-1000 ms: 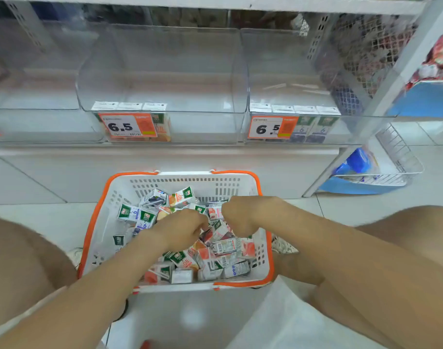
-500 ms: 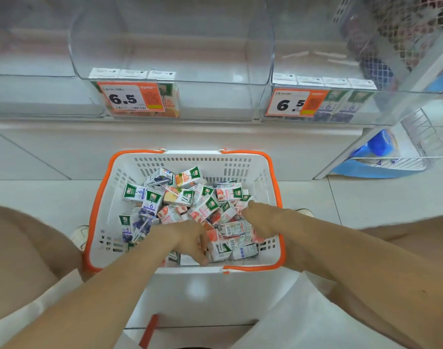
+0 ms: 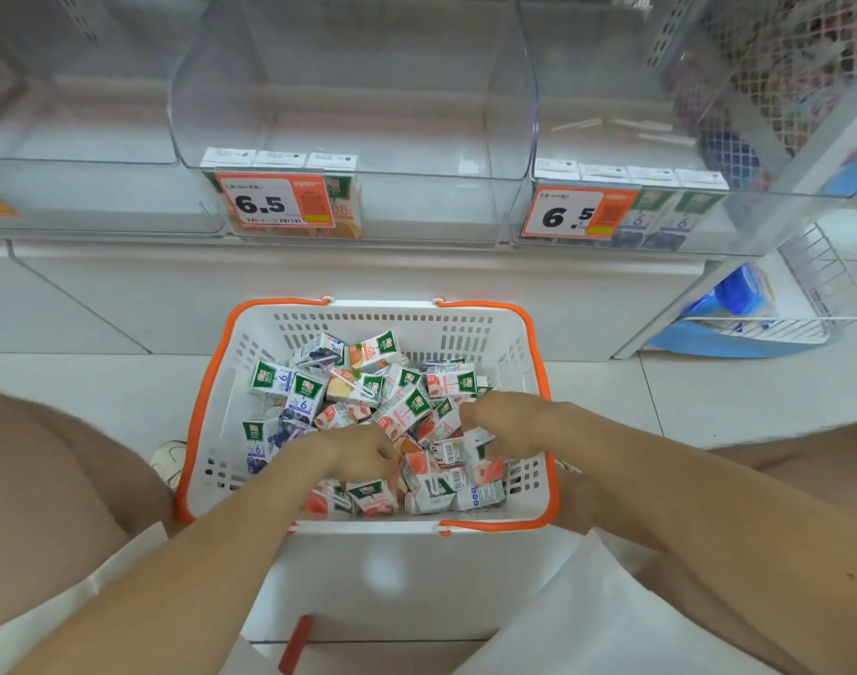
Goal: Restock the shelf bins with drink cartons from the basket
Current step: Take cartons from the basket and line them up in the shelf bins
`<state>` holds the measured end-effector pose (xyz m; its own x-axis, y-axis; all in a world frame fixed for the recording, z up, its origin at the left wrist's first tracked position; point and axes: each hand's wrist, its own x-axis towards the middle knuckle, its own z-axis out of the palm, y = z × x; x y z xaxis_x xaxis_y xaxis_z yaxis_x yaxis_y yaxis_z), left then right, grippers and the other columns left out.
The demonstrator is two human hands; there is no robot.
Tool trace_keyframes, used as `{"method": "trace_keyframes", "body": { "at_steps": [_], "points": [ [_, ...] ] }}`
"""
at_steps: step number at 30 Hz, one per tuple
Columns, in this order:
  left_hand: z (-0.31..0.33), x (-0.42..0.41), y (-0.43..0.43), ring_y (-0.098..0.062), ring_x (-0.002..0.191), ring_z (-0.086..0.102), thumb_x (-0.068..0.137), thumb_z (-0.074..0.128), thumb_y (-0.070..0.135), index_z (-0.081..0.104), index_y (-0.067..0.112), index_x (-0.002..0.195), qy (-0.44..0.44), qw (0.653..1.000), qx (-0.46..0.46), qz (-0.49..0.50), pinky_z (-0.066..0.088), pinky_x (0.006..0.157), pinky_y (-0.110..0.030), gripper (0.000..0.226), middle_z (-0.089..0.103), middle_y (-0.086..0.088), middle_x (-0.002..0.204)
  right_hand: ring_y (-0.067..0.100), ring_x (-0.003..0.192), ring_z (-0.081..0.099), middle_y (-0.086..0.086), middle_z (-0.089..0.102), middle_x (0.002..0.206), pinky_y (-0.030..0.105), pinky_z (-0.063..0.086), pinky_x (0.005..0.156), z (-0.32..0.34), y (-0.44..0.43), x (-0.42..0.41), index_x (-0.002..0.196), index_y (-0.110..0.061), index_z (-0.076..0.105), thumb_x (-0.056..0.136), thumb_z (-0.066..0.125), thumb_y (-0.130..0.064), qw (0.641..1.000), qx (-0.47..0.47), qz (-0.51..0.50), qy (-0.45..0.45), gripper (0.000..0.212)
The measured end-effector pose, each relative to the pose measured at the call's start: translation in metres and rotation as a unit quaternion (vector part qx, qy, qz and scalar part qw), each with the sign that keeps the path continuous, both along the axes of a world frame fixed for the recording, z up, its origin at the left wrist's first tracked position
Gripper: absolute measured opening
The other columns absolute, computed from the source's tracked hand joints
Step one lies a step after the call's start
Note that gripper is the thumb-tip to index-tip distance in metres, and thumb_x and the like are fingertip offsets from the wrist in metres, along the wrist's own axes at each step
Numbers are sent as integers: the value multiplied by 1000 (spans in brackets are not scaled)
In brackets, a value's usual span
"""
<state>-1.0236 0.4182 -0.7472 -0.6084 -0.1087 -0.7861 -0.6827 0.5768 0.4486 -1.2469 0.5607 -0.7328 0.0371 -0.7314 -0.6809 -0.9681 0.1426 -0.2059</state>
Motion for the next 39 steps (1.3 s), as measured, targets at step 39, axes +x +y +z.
{"method": "trace_keyframes", "body": {
  "at_steps": [39],
  "points": [
    [257, 59, -133, -14, 86, 72, 93, 74, 36, 71, 30, 103, 437, 775, -161, 426, 58, 84, -46, 12, 79, 9, 92, 28, 69, 67, 24, 75, 89, 32, 57, 63, 266, -142, 73, 120, -11, 64, 84, 86, -15, 698, -312, -368, -529, 42]
  ]
}}
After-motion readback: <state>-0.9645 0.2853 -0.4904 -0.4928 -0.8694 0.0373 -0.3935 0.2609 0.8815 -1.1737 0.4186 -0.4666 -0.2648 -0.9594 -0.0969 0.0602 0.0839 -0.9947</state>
